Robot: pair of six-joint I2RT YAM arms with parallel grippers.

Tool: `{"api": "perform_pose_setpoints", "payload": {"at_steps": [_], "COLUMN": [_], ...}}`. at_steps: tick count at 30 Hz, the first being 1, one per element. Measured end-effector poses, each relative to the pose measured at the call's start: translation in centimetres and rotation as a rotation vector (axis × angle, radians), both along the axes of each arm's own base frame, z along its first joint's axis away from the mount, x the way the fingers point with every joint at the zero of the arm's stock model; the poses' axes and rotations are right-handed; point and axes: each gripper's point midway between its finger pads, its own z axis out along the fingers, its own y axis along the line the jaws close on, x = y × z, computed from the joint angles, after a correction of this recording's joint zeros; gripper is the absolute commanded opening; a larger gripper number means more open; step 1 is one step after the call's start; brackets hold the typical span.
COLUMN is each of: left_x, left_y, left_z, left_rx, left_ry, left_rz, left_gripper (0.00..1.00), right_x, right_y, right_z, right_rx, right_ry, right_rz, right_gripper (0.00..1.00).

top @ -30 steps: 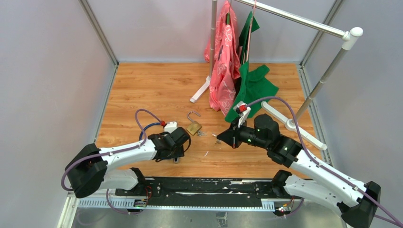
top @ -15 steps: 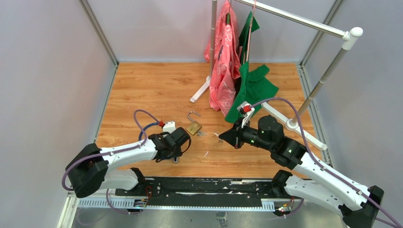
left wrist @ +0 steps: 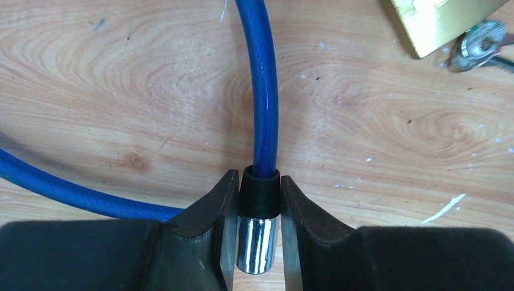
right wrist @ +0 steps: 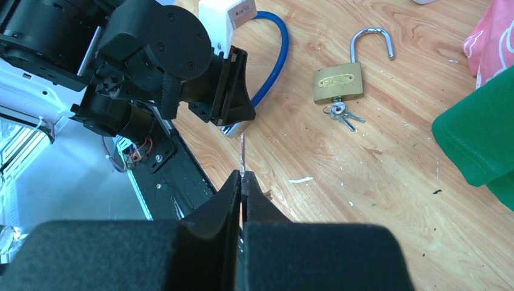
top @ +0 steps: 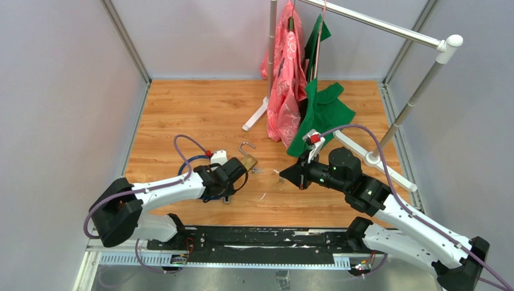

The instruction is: Unlock with the key

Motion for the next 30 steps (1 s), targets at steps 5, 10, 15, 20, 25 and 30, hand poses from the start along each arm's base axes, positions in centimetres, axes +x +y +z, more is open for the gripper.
{"api": "perform_pose_setpoints", "payload": {"at_steps": [5, 10, 15, 20, 25, 30], "left_x": [0.9, 1.8, 2.5, 2.9, 3.3, 4.1], "left_y": [-0.5, -0.5, -0.3, 0.0, 0.3, 0.3], "left_z": [1.4, 3.7, 5.6, 6.5, 7.9, 9.4], "left_rx": [-0.019, -0.059, -0.099, -0.128, -0.171, -0.213], "left_ry": [-0.042, -0.108, -0.165, -0.192, -0.227, -0.256], "left_rz": [0.017, 0.043, 0.070, 0.090, 0.117, 0.142], "left_gripper": [0.00, 0.00, 0.00, 0.00, 0.00, 0.00], "right_x": [0.1, 0.1, 0.1, 0.1, 0.1, 0.4], "right_y": [-0.1, -0.2, -0.2, -0.2, 0.0, 0.4], "right_z": [0.1, -0.1, -0.3, -0.6, -1.0, -1.5], "right_rx": [0.005, 0.006, 0.004, 0.004, 0.000, 0.008], "right_ry": [0.006, 0.010, 0.016, 0.029, 0.046, 0.058], "right_rz": [-0.011, -0.020, -0.021, -0.024, -0.027, -0.027], "right_gripper": [0.00, 0.00, 0.00, 0.00, 0.00, 0.00]}}
